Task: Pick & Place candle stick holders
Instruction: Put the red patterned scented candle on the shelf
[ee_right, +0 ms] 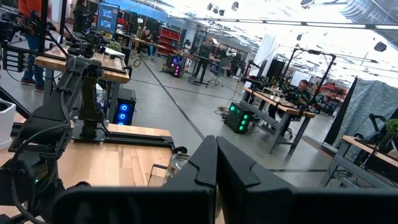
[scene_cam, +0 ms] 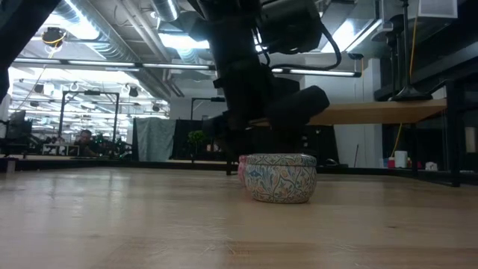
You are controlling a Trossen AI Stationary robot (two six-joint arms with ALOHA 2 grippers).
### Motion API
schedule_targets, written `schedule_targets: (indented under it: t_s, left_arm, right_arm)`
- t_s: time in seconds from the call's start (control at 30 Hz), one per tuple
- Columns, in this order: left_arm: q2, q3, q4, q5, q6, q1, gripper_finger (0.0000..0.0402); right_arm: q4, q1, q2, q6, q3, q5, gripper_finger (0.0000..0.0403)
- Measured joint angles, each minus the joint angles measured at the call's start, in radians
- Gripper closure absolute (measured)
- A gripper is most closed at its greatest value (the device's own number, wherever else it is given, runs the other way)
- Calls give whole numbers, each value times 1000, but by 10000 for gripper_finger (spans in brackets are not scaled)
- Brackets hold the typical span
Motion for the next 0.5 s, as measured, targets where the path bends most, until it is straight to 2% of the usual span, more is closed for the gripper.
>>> schedule_targets:
  t_s: [0.2,0.37,0.5]
  left_arm:
    - [0,0,-4,-40,-8,-3,93]
    - [0,0,-1,-32,-43,-3,93]
    - [1,24,-5,-10,1,0,93]
  right_arm:
    - [0,0,0,0,0,0,398]
    - [0,0,0,0,0,0,398]
    - [0,0,0,0,0,0,398]
